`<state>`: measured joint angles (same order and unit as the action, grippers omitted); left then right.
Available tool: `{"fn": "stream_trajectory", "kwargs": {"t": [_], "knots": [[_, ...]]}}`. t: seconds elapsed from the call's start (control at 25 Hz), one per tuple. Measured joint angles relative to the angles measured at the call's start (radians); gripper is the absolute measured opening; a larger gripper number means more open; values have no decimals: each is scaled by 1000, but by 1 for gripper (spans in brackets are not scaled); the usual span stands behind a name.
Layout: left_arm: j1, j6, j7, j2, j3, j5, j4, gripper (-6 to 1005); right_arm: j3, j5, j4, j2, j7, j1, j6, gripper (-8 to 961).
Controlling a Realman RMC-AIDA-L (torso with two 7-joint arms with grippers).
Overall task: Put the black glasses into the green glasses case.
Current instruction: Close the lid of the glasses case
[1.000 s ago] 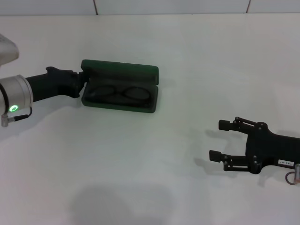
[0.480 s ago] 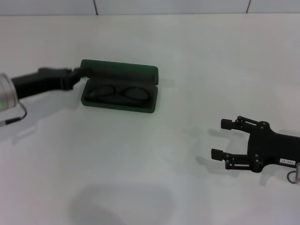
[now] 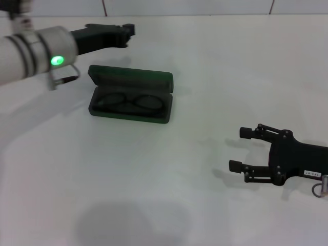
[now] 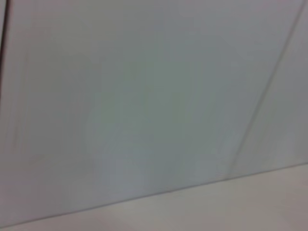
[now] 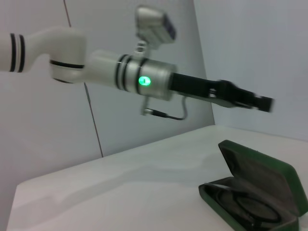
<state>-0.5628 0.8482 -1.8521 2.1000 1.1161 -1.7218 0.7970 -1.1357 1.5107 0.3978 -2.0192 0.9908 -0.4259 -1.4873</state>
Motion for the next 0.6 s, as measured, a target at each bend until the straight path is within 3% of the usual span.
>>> {"fn": "stream_trajectory", "kwargs": {"t": [0.32,0.6], "knots": [[-4,-434,69,2,348,266,-61,0,-2,-5,2,0,-1,-5,0,880],[3,-497,93,1,391,326,-116,0,1,0,4,0,-5,-12,-1,880]]}}
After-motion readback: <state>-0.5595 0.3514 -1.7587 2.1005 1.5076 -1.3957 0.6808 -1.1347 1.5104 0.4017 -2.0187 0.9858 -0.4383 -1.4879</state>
